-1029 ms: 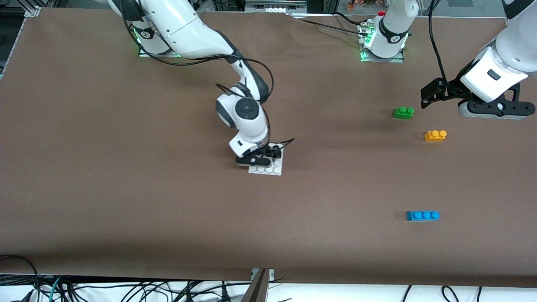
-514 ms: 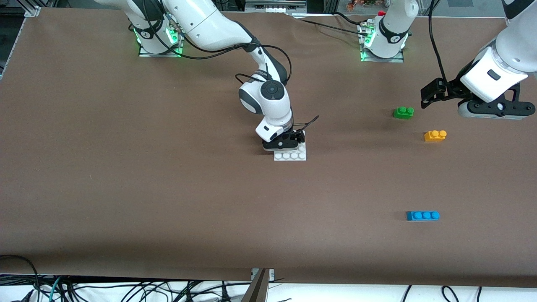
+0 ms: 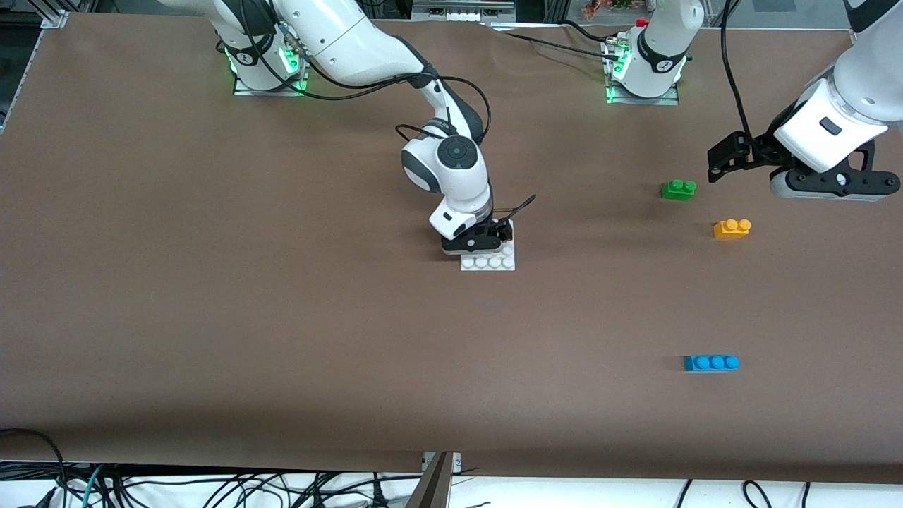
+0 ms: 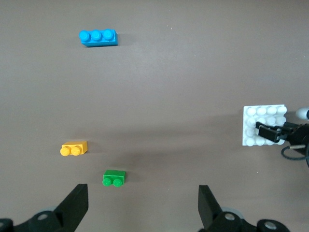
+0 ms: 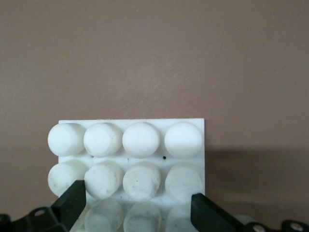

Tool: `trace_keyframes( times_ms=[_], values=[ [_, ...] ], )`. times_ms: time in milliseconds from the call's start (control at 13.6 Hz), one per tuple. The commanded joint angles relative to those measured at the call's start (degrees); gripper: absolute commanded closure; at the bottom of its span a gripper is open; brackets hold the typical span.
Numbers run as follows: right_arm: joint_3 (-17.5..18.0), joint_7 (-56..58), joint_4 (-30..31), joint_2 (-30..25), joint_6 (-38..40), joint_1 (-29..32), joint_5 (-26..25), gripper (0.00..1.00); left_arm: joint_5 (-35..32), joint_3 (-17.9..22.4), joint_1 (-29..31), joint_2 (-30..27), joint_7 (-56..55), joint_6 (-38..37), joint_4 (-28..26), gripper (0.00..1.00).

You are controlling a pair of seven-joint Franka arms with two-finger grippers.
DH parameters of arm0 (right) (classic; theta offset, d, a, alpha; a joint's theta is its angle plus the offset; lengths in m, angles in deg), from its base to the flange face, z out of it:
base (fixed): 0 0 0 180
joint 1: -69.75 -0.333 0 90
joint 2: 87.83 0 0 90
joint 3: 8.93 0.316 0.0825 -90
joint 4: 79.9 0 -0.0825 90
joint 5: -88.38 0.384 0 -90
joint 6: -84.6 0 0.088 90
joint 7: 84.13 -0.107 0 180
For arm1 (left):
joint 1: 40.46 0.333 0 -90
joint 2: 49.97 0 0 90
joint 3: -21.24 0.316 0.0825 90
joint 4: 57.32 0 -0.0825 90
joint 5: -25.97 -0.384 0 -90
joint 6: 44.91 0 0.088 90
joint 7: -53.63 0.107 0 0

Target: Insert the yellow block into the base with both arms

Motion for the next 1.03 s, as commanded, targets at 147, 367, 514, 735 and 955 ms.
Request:
trace_keyframes(
  times_ms=[147,367,514,735,955],
  values=[
    [-0.44,0.82,-1.54,-0.54,0.92,2.03,0.25,0.0,-1.29,-0.05,-0.09,0.65,-0.1,-1.54,1.9,0.0],
    [-0.35,0.73,-3.38,-1.42,4.59,2.21,0.69,0.0,-1.29,0.03,0.0,0.65,-0.1,-1.54,1.9,0.0],
    [-0.52,1.17,-6.53,-3.26,13.1,2.56,0.25,0.0,-1.29,0.03,0.0,0.65,-0.19,-1.54,1.9,0.0],
    [-0.52,10.19,-7.87,-7.47,19.72,7.2,0.16,0.0,-1.29,0.03,0.0,0.65,-0.1,-1.54,1.81,0.0],
    [-3.32,21.35,-7.52,-11.35,24.38,13.44,0.07,0.0,-1.38,1.08,0.35,1.87,0.25,-1.89,1.54,0.0]
  ],
)
